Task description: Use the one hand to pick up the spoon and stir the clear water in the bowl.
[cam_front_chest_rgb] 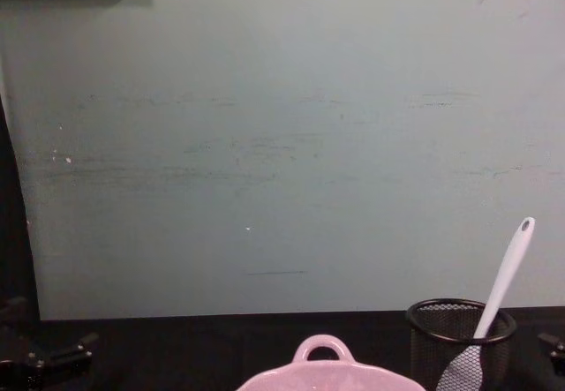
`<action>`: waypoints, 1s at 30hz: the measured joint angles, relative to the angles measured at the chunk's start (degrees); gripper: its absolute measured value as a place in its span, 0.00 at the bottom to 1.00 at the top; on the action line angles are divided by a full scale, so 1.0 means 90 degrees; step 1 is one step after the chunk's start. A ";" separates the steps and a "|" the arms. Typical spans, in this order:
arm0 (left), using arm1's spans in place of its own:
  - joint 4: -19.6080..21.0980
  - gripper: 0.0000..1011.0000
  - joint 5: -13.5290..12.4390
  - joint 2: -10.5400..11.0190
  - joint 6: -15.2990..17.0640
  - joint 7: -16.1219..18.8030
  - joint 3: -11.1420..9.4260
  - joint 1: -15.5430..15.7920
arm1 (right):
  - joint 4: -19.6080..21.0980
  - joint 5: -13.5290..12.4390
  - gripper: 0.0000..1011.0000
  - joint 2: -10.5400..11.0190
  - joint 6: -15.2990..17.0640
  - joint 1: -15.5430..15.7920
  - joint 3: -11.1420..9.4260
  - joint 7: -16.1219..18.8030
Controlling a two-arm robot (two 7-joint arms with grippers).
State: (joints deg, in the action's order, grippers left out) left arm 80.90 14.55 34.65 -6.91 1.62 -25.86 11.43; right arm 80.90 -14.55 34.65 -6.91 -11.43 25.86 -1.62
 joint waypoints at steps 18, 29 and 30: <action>0.0000 1.00 0.0000 0.0000 0.0000 0.0000 0.0000 0.0000 | 0.0000 0.0000 0.99 0.0000 0.0000 0.0000 0.0000 0.0000; 0.0000 1.00 0.0000 0.0000 0.0000 0.0000 0.0000 0.0000 | 0.0606 -0.0545 0.99 0.0180 -0.0166 0.0546 -0.0492 0.0427; 0.0000 1.00 0.0000 0.0000 0.0000 0.0000 0.0000 0.0000 | 0.0714 -0.0697 0.99 0.0200 -0.0170 0.0627 -0.0585 0.0523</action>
State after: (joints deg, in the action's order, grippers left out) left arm 80.90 14.55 34.65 -6.91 1.62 -25.86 11.43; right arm 87.33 -20.82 36.44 -8.43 -5.79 20.60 3.08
